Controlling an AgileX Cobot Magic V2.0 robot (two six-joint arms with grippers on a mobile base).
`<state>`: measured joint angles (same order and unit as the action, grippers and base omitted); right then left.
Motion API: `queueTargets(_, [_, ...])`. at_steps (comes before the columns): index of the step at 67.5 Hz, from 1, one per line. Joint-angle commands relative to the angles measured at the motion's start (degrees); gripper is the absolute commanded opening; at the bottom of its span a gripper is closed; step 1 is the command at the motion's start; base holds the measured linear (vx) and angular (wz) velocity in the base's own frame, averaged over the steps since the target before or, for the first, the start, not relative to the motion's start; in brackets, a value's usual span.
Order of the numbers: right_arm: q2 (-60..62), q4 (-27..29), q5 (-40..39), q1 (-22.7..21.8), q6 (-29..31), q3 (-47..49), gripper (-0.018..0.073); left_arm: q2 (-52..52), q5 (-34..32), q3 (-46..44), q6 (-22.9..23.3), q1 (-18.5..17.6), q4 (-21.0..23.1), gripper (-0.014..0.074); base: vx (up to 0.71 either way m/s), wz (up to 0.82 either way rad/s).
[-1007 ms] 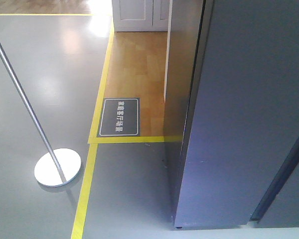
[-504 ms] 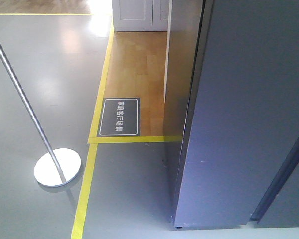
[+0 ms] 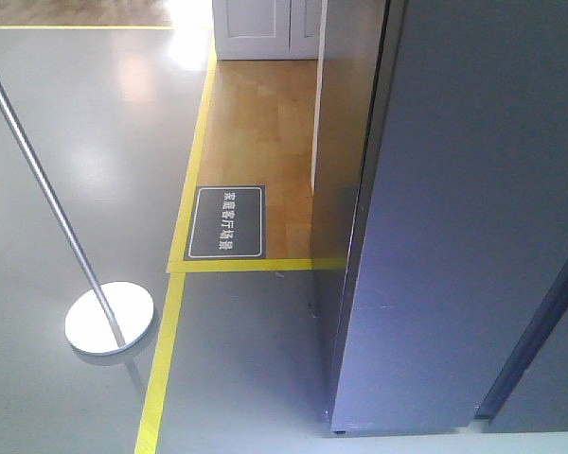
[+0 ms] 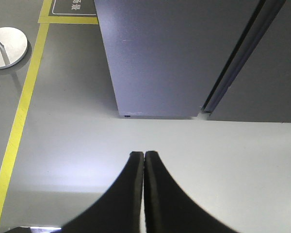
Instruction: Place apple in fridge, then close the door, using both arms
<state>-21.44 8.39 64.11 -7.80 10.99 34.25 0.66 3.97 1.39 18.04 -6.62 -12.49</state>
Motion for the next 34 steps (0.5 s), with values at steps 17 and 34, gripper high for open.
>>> queueTargets(17, [-0.6, 0.3, -2.8, -0.1, 0.1, 1.4, -0.0003, 1.1, -7.0, 0.8, -16.5, 2.4, 15.7, -0.0006, 0.00, 0.00])
queueTargets(34, [-0.6, 0.2, -2.8, -0.1, 0.1, 1.4, -0.0003, 1.1, -7.1, 0.8, -15.7, 3.6, 15.7, -0.0006, 0.00, 0.00])
